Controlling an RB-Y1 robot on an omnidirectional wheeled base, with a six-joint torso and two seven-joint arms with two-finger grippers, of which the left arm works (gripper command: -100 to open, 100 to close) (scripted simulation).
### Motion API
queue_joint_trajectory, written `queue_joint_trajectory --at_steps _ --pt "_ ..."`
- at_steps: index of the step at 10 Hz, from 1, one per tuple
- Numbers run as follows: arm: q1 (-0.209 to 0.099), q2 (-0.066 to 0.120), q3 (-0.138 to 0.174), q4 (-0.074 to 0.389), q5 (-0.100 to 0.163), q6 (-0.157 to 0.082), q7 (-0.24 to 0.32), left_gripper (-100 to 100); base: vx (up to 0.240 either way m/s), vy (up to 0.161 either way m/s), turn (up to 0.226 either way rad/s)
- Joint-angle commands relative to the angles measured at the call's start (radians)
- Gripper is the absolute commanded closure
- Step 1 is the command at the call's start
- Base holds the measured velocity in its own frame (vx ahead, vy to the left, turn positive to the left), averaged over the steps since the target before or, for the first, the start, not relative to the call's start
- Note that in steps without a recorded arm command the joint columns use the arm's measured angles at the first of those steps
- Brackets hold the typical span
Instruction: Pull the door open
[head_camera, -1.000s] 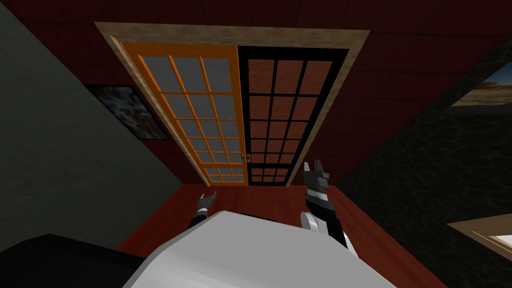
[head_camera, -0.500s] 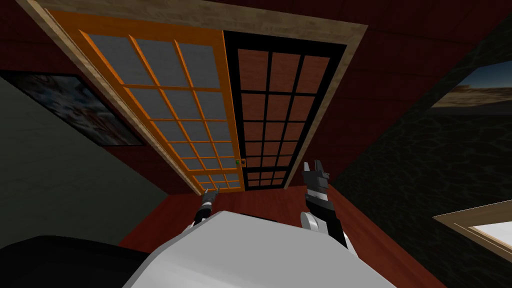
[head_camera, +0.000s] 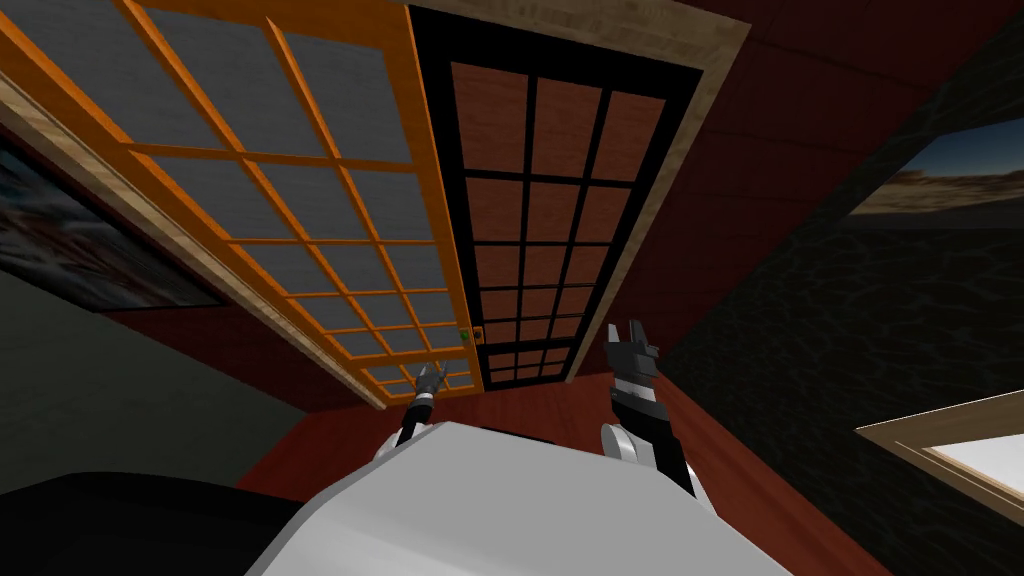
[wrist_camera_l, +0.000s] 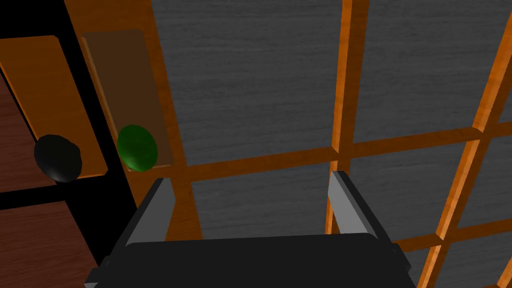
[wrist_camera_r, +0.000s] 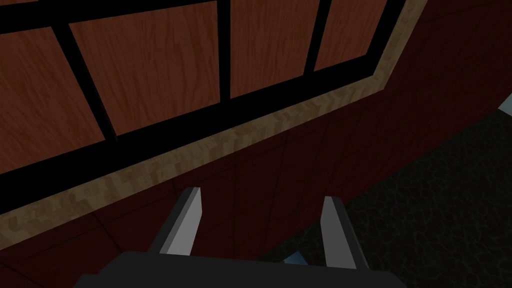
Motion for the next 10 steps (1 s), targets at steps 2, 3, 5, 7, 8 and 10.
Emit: queue_joint_trajectory --at_steps 2,3,5,7,8,10 --pt "-0.053 0.001 -0.011 0.024 -0.003 -0.018 0.004 -100 0.154 0.008 -0.109" --pt "-0.059 -0.001 -0.014 0.021 -0.004 -0.019 0.004 -100 0.196 0.019 -0.128" --pt "-0.086 -0.010 -0.024 0.012 -0.008 -0.022 0.004 -100 0.172 -0.007 -0.079" --pt "-0.098 -0.015 -0.028 0.007 -0.010 -0.023 0.005 -100 0.168 -0.001 -0.070" --pt "-0.098 -0.015 -0.028 0.007 -0.010 -0.023 0.005 -100 0.025 0.001 0.028" --pt "-0.100 -0.012 -0.027 0.033 -0.009 -0.037 0.005 100 0.000 0.000 0.000"
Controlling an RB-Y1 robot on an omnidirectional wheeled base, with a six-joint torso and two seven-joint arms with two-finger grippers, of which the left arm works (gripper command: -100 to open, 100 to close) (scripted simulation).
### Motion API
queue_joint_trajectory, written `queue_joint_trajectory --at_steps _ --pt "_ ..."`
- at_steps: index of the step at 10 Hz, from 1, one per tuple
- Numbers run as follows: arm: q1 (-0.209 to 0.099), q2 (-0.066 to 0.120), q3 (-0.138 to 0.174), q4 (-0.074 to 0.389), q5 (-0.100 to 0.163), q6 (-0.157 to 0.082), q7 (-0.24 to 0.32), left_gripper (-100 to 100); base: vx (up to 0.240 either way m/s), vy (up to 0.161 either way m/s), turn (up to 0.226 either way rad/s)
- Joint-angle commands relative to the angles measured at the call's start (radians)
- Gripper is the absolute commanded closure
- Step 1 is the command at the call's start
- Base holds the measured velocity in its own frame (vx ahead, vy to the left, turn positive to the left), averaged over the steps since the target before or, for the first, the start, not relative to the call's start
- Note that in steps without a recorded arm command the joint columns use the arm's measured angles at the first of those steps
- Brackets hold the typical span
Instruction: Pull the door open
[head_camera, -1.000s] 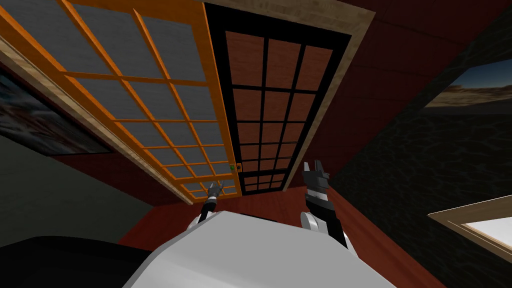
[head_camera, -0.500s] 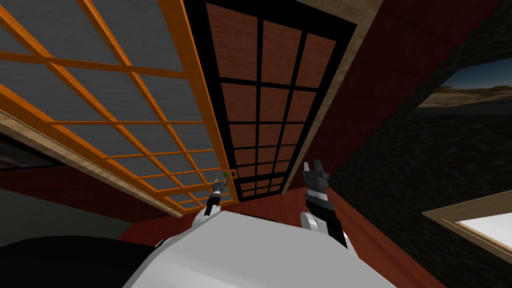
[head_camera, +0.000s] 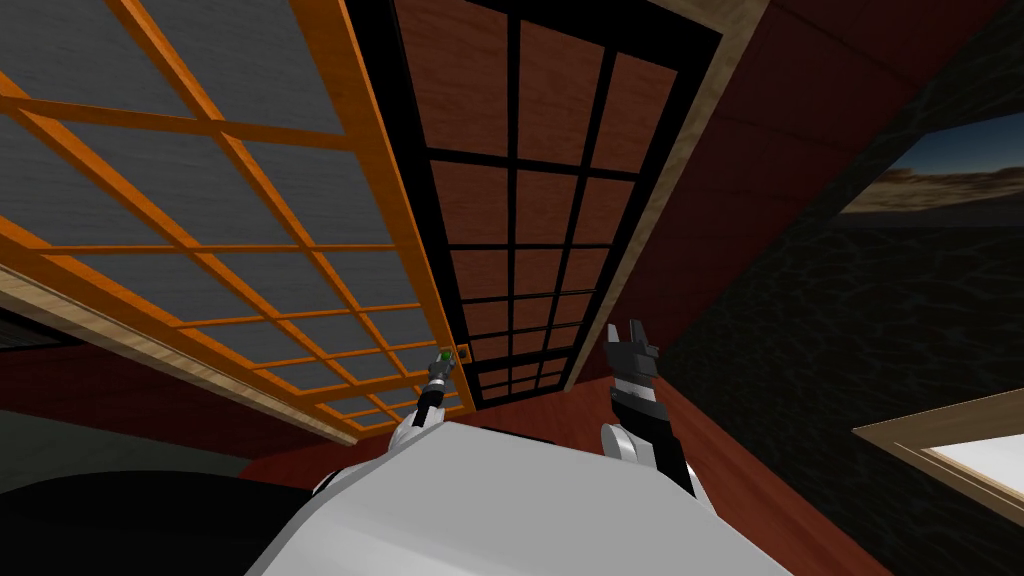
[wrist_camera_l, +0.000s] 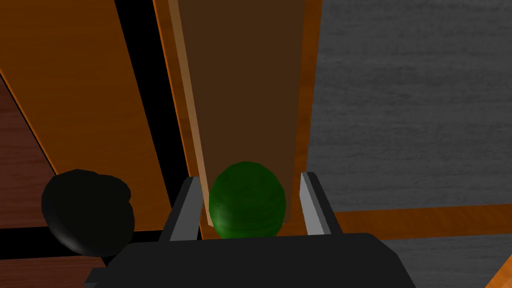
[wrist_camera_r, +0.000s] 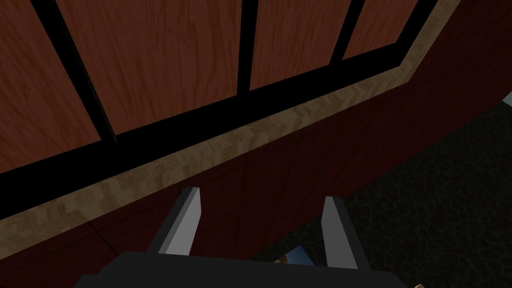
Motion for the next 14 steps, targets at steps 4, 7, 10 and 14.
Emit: queue_joint_trajectory --at_steps 4,7,10,14 --pt "-0.001 0.000 0.000 0.000 0.000 -0.001 0.000 100 -0.002 -0.001 -0.001" --pt "0.023 0.006 0.006 0.010 0.006 0.001 0.016 100 -0.078 -0.001 0.020" --pt "0.033 0.015 0.015 0.042 0.013 0.001 0.036 100 -0.141 -0.026 0.055" --pt "0.061 0.019 0.019 0.021 0.017 0.005 0.045 100 -0.057 0.001 0.016"
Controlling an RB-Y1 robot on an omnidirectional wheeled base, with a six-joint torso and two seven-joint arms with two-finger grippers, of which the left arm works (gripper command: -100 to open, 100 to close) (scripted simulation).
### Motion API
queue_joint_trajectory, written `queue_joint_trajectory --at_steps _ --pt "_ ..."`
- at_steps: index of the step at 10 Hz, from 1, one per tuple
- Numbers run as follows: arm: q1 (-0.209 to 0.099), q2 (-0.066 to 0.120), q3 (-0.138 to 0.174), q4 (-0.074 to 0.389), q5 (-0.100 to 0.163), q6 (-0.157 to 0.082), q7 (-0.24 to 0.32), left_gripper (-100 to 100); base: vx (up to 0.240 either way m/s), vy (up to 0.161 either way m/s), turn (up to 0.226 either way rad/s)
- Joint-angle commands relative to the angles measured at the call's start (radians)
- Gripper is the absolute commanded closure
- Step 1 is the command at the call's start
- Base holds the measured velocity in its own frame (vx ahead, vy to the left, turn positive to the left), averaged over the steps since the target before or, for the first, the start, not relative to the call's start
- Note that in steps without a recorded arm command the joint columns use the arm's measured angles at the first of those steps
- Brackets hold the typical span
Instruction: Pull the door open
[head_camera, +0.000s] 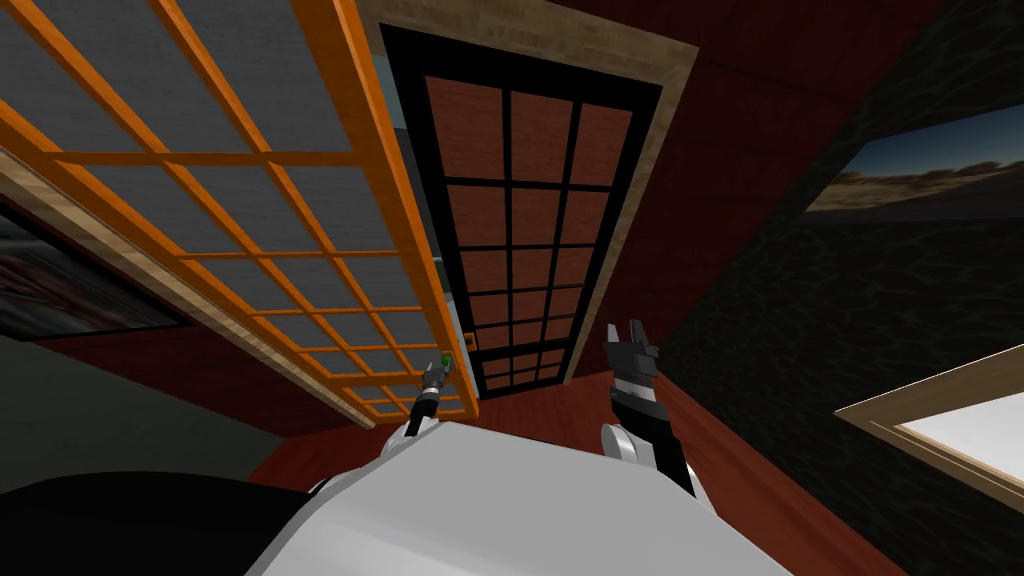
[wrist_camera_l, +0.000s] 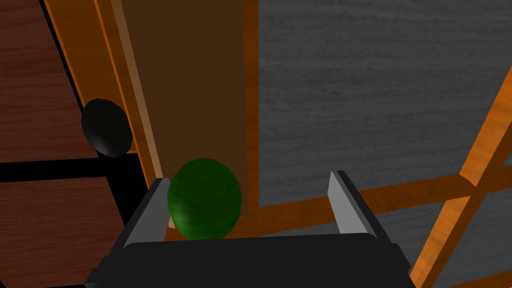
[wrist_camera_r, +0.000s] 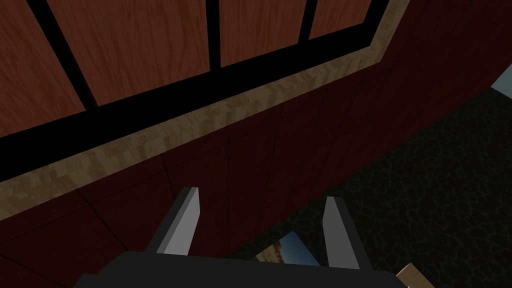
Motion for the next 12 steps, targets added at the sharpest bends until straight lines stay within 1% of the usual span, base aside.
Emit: queue_joint_trajectory --at_steps 1,3,6,7,10,11,12 --pt "0.035 0.000 0.009 -0.037 0.004 0.024 -0.002 100 -0.021 -0.001 -0.007" --pt "0.047 0.004 0.013 -0.033 0.008 0.025 0.012 100 -0.042 0.001 0.001" --pt "0.047 0.004 0.013 -0.033 0.008 0.025 0.012 100 -0.030 -0.005 0.012" --pt "0.064 0.010 0.018 -0.026 0.016 0.027 0.041 100 -0.083 -0.005 -0.016" --pt "0.064 0.010 0.018 -0.026 0.016 0.027 0.041 100 -0.067 -0.007 0.022" --pt "0.062 0.010 0.018 -0.002 0.016 0.018 0.041 100 -0.001 0.004 0.029" --pt "0.064 0.010 0.018 -0.026 0.016 0.027 0.041 100 -0.005 -0.001 0.006"
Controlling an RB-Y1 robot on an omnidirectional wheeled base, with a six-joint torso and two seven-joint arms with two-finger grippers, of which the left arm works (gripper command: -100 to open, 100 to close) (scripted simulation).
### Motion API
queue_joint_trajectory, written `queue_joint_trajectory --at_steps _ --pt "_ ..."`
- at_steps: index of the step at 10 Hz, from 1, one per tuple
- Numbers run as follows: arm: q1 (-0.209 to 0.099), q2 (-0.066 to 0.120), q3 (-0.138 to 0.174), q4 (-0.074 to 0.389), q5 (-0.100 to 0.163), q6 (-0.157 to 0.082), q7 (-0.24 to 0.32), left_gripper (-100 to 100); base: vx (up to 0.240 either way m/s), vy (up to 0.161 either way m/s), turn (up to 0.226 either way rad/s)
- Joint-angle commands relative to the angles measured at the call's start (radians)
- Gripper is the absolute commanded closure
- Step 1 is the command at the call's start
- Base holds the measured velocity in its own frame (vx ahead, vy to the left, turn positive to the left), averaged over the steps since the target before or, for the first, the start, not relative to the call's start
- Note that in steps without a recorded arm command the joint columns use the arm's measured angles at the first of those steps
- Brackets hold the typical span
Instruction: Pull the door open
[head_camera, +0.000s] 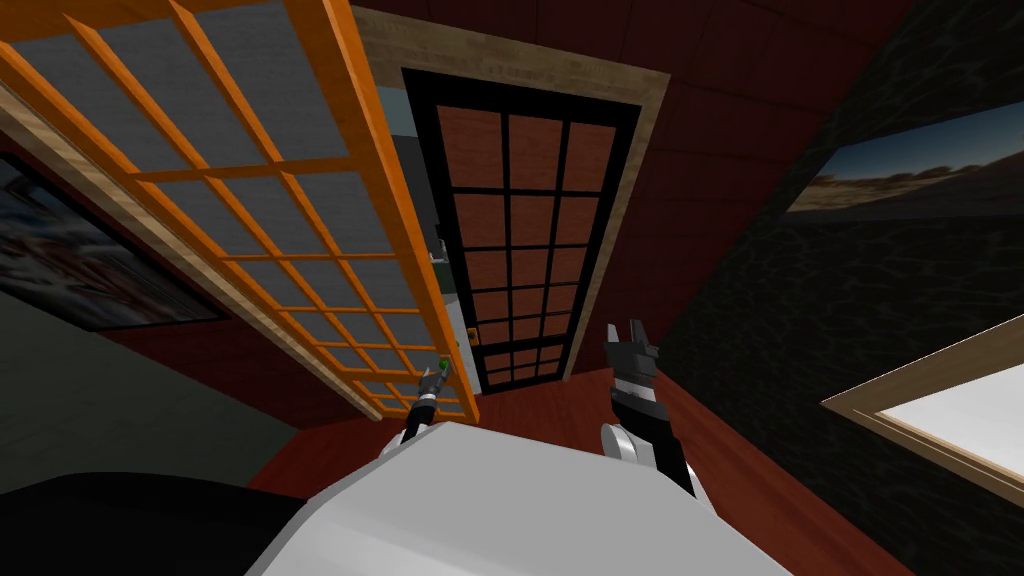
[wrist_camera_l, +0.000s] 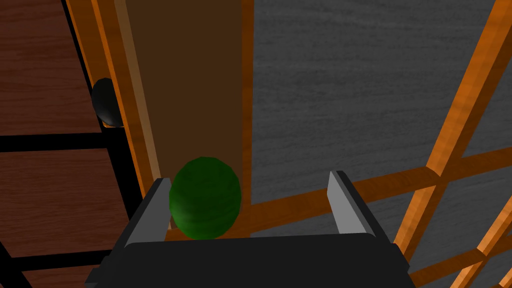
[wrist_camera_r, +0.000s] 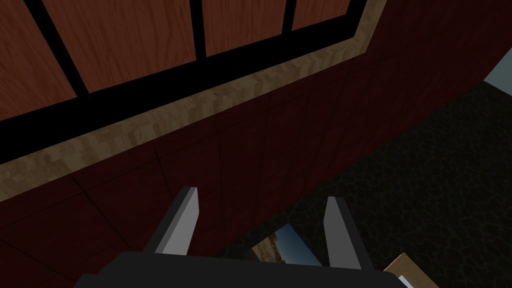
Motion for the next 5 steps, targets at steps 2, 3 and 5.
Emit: queue_joint_trajectory --at_steps 2,3,5 --pt "0.023 0.029 0.019 0.020 0.014 0.014 0.023 100 -0.059 0.001 -0.005" --pt "0.023 0.029 0.019 0.002 0.014 0.014 0.023 100 -0.031 -0.007 -0.013" --pt "0.023 0.029 0.019 0.020 0.014 0.014 0.023 100 -0.001 -0.003 0.024"
